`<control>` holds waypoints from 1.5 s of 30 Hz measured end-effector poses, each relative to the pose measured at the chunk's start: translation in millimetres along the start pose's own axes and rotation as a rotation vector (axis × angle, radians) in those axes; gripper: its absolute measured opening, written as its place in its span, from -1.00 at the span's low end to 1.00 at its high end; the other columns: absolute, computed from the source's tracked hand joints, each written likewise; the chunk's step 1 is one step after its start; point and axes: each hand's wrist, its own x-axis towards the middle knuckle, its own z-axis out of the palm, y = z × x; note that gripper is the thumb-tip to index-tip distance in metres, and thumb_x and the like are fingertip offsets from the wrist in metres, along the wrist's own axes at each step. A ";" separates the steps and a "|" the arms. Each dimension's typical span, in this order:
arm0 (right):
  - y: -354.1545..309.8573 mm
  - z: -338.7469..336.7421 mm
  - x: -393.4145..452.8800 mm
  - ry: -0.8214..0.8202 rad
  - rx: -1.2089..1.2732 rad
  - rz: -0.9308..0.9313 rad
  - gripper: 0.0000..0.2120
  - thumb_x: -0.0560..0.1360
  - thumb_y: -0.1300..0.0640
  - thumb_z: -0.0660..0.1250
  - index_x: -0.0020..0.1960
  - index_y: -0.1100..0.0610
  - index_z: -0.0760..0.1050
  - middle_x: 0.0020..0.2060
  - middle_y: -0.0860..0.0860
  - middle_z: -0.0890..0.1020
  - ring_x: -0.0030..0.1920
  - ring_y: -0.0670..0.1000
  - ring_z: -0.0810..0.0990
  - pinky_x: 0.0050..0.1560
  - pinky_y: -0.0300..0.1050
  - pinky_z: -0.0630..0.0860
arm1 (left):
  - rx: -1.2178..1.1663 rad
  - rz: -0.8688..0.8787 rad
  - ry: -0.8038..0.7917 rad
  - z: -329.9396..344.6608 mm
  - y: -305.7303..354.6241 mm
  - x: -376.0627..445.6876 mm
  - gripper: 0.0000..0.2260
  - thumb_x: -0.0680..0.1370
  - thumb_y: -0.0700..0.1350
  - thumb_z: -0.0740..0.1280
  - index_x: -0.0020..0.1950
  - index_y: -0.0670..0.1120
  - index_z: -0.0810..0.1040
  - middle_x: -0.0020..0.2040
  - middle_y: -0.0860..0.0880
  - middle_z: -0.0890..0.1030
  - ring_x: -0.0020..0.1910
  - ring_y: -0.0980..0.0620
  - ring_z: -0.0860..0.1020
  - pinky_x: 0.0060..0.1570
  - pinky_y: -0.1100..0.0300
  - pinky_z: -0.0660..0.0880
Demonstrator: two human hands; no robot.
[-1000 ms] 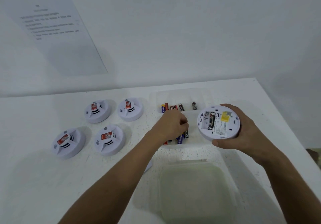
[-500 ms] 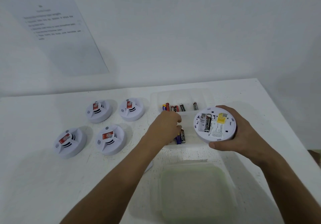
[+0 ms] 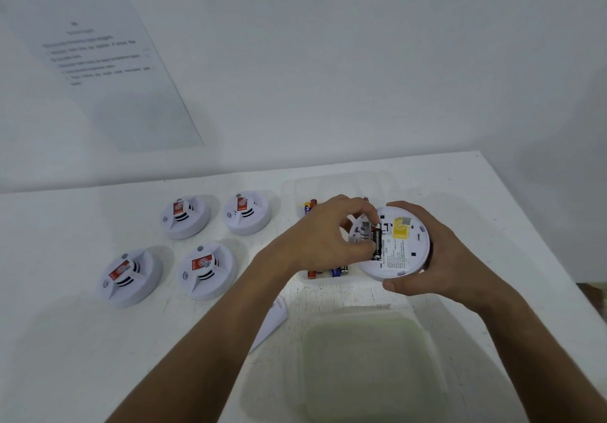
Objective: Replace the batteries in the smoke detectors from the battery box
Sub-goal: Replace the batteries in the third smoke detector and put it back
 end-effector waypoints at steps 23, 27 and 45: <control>2.4 4.5 9.3 0.112 -0.121 -0.044 -0.18 0.02 0.05 0.56 0.25 -0.13 0.39 0.04 -0.32 0.62 0.01 -0.23 0.62 -0.08 -0.46 0.51 | -0.022 -0.017 0.201 22.0 3.9 4.3 -0.70 0.39 -0.10 0.49 -0.03 -0.03 0.39 0.01 0.02 0.44 -0.04 0.09 0.45 -0.15 0.26 0.45; 4.4 -1.5 7.7 0.119 -0.130 -0.040 -0.13 0.06 0.03 0.57 0.34 0.06 0.40 0.09 -0.23 0.61 0.08 -0.16 0.61 -0.03 -0.43 0.51 | -0.001 0.045 0.296 24.9 2.5 5.8 -0.78 0.48 -0.03 0.43 -0.09 -0.01 0.38 -0.10 0.06 0.49 -0.12 0.12 0.44 -0.21 0.36 0.38; 0.7 -18.4 -6.9 0.162 -0.081 0.022 -0.21 0.05 0.06 0.59 0.22 -0.25 0.42 0.10 -0.24 0.60 0.13 -0.18 0.58 -0.01 -0.35 0.56 | 0.163 -0.266 0.131 35.8 -43.0 16.1 -0.77 0.46 -0.07 0.49 0.04 -0.05 0.54 -0.14 -0.02 0.61 -0.28 0.08 0.53 -0.33 0.31 0.44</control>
